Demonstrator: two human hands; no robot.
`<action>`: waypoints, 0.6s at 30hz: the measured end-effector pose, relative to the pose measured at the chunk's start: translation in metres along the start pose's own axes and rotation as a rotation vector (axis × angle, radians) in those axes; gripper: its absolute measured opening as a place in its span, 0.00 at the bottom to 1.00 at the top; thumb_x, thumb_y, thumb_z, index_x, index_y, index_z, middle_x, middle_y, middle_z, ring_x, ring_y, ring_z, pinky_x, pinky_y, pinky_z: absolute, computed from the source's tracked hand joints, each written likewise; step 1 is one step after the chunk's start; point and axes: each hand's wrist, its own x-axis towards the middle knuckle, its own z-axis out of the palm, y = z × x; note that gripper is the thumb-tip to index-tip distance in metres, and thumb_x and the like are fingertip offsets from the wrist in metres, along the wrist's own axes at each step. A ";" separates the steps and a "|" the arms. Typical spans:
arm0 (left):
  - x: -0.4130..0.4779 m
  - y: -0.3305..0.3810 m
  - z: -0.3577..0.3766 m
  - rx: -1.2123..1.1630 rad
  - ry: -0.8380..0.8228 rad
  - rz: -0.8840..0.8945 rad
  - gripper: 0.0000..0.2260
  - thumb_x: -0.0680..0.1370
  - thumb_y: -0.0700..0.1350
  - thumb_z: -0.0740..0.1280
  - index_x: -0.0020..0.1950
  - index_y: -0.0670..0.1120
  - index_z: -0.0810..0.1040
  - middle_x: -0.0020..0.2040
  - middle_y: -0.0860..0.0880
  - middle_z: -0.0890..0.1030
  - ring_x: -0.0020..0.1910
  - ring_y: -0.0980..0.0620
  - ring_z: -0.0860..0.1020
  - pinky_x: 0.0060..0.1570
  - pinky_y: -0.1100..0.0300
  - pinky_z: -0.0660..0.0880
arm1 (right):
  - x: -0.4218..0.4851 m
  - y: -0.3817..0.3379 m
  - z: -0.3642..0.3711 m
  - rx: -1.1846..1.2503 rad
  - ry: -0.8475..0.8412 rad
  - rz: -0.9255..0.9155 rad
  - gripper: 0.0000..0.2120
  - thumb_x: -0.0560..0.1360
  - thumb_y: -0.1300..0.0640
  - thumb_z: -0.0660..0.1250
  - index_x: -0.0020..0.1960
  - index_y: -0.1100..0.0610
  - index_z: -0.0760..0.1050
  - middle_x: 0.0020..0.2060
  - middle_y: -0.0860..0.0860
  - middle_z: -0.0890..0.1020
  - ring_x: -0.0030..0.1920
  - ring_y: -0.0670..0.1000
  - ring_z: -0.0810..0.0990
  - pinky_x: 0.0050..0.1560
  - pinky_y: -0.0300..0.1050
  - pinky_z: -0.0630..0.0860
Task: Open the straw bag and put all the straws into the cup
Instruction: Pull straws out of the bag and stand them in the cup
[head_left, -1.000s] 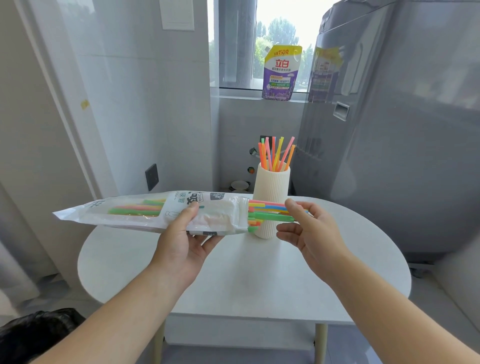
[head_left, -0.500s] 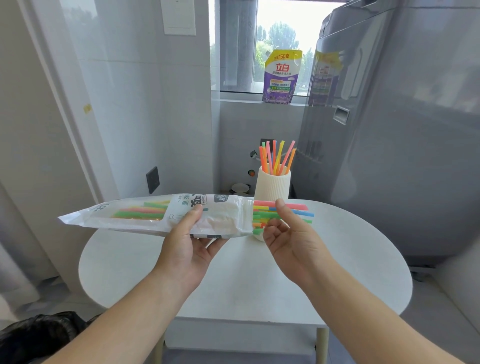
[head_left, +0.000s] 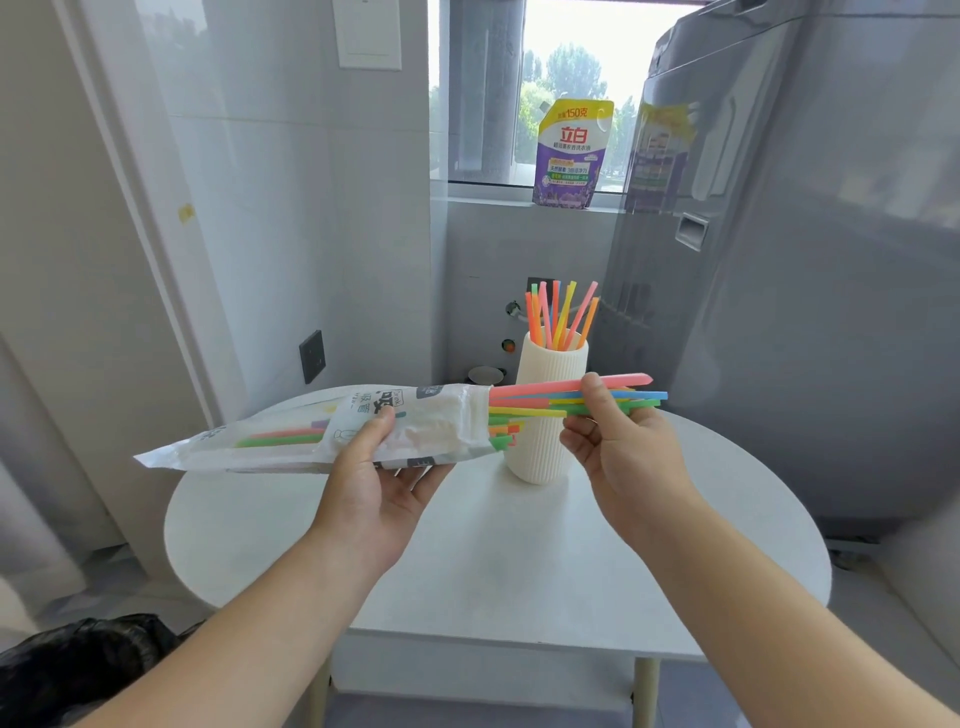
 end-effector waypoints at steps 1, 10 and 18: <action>0.001 0.000 -0.001 -0.003 0.006 -0.002 0.10 0.80 0.44 0.69 0.61 0.47 0.80 0.53 0.44 0.87 0.49 0.45 0.86 0.44 0.49 0.85 | 0.001 -0.001 0.000 -0.017 -0.008 -0.002 0.08 0.78 0.53 0.69 0.49 0.58 0.79 0.33 0.49 0.82 0.32 0.44 0.81 0.41 0.41 0.79; 0.005 -0.003 -0.001 -0.034 0.024 -0.020 0.08 0.80 0.45 0.69 0.59 0.46 0.80 0.48 0.43 0.88 0.45 0.45 0.88 0.44 0.48 0.85 | 0.009 -0.012 -0.002 -0.127 -0.094 -0.056 0.10 0.78 0.54 0.68 0.51 0.61 0.80 0.35 0.51 0.83 0.33 0.46 0.82 0.42 0.42 0.80; 0.006 -0.002 0.001 -0.075 0.032 -0.040 0.10 0.80 0.45 0.70 0.61 0.45 0.80 0.49 0.42 0.88 0.51 0.43 0.87 0.42 0.47 0.85 | 0.011 -0.026 -0.004 -0.237 -0.134 -0.185 0.09 0.77 0.54 0.69 0.47 0.61 0.80 0.32 0.52 0.82 0.33 0.48 0.81 0.40 0.41 0.82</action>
